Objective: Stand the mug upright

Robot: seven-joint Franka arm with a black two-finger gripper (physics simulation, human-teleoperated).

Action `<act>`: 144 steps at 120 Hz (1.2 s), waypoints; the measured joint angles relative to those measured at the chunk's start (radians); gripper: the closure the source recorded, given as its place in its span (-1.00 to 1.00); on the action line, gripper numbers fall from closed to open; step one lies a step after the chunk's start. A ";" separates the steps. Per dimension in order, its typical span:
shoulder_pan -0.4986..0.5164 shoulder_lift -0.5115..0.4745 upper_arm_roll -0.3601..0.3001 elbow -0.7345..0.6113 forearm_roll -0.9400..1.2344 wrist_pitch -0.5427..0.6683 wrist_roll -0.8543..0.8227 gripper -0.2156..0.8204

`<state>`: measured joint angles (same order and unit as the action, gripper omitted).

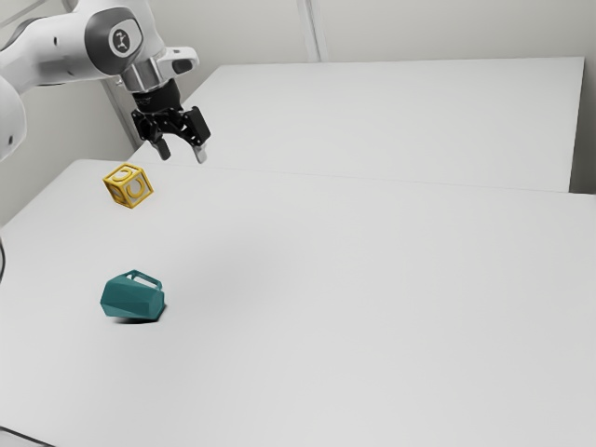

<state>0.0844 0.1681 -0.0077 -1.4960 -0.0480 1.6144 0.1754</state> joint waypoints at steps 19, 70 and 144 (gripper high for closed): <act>0.000 -0.007 0.000 0.000 -0.002 -0.002 0.006 -0.58; 0.015 -0.081 0.281 -0.109 -0.240 -0.108 0.082 -0.58; 0.296 0.276 0.407 -0.116 -0.657 -0.167 0.529 -0.58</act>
<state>0.3804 0.4440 0.3995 -1.6119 -0.7051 1.4479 0.7042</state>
